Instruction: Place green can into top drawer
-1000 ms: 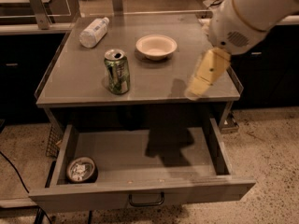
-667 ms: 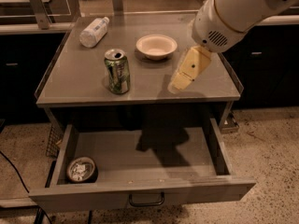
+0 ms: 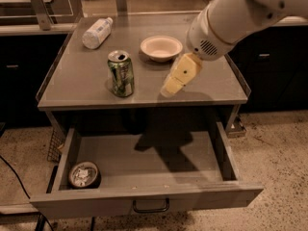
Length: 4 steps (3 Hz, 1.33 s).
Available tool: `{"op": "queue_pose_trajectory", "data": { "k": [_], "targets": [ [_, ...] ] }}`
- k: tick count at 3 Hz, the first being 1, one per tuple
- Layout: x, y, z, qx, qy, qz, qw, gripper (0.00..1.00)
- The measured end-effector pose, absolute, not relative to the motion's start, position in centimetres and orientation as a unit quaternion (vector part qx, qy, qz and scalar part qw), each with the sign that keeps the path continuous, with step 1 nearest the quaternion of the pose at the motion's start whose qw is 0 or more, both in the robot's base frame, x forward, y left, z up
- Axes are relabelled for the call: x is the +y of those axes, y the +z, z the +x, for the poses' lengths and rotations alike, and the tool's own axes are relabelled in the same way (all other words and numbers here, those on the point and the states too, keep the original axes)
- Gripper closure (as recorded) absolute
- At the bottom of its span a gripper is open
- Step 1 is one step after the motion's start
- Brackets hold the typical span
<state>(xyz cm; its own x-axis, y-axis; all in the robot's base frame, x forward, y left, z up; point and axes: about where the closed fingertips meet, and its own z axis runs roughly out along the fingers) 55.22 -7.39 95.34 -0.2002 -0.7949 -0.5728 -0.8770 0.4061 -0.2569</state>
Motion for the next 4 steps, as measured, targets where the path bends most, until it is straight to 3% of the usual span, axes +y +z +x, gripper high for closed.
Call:
{"op": "queue_pose_trajectory", "data": {
  "k": [4],
  "targets": [
    [2.4,90.9,62.3,0.745,0.138,-0.520,0.395,0.00]
  ]
}}
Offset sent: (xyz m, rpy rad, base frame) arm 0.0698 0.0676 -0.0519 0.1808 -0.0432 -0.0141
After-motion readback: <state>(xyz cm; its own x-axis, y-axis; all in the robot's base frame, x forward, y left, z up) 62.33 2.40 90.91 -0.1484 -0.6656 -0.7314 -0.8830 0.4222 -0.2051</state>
